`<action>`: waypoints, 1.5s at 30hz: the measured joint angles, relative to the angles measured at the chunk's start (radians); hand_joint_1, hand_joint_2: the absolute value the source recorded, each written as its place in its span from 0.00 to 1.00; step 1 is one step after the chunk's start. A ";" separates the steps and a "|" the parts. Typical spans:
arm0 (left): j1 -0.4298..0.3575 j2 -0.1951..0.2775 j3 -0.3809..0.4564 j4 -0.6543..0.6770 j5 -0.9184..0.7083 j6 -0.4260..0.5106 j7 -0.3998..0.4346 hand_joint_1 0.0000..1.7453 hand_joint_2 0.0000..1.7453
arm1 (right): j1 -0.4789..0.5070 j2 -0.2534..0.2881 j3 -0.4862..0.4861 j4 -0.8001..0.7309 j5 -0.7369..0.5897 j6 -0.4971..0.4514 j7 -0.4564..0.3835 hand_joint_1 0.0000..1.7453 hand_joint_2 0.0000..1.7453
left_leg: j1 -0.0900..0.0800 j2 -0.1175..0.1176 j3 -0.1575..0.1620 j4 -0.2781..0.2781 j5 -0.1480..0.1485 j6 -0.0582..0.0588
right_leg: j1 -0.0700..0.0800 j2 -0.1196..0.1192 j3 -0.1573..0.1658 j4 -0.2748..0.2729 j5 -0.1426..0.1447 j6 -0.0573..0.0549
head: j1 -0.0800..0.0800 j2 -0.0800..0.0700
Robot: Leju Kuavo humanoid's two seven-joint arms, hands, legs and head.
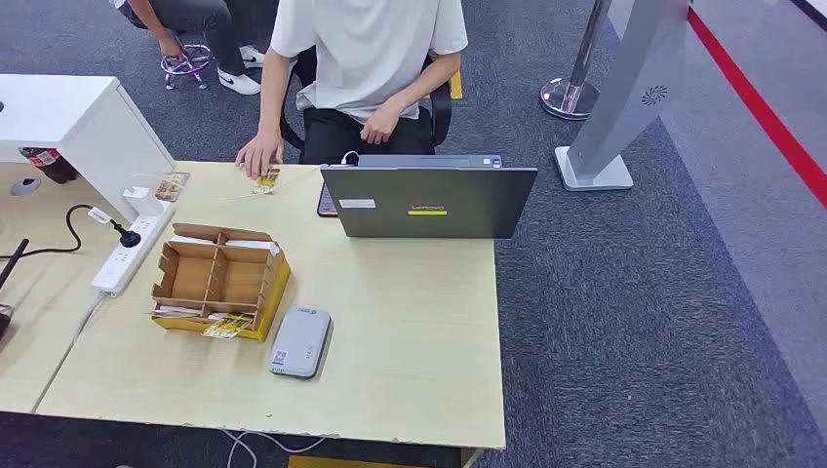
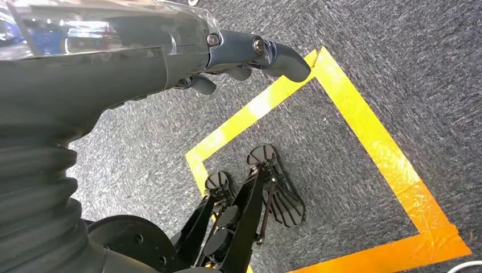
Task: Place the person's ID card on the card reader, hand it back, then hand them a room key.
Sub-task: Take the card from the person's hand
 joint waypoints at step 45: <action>-0.065 0.221 -0.782 -0.966 1.052 -0.034 -0.396 0.00 1.00 | -0.046 -0.068 0.137 0.049 0.242 0.034 0.109 0.00 1.00 | 0.002 -0.007 -0.005 0.003 0.007 -0.002 | 0.002 -0.007 -0.003 0.001 0.005 -0.001 | 0.003 0.000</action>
